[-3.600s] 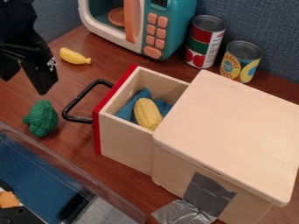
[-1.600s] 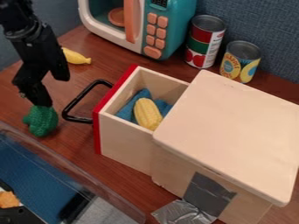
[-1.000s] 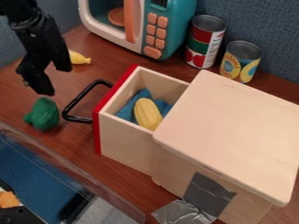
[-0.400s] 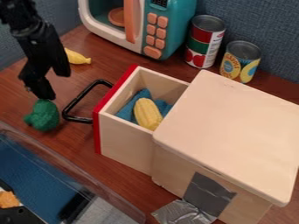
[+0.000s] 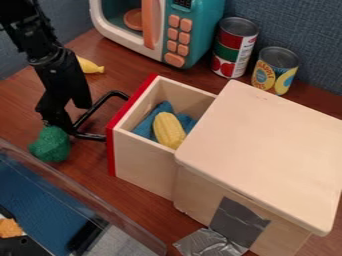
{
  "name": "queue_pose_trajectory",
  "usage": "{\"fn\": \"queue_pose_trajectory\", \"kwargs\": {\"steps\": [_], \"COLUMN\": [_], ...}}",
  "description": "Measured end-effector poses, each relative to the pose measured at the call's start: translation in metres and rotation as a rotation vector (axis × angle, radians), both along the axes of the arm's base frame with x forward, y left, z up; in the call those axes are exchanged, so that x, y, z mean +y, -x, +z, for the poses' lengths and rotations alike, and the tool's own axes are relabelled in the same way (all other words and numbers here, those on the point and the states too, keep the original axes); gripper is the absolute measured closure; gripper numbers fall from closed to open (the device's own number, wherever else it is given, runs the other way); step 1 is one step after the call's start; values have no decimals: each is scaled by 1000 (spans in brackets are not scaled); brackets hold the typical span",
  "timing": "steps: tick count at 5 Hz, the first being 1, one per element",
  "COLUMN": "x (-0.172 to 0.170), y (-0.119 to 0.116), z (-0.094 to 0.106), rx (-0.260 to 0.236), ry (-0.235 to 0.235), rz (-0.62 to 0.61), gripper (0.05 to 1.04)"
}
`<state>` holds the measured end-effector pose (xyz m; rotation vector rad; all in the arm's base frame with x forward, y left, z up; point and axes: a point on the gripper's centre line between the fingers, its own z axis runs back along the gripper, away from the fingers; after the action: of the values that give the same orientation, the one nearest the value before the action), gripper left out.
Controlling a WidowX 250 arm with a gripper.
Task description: Close the drawer
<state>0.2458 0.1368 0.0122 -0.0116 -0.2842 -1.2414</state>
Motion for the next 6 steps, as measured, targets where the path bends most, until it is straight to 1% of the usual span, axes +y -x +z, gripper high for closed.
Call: {"fn": "queue_pose_trajectory", "kwargs": {"steps": [1,2,3,4,5,6], "x": [-7,-15,-26,-45,-85,-106], "y": [-6,-11,-17,-13,-3,-2], "z": [-8,-8,-7,-5,-4,-3], "rx": [4,-5,-24,-13,4,9], "ry": [3,16,44,73,136,178], "rz": [2,4,2,-38,-83,-107], "gripper": [85,85,85,85,85,85]}}
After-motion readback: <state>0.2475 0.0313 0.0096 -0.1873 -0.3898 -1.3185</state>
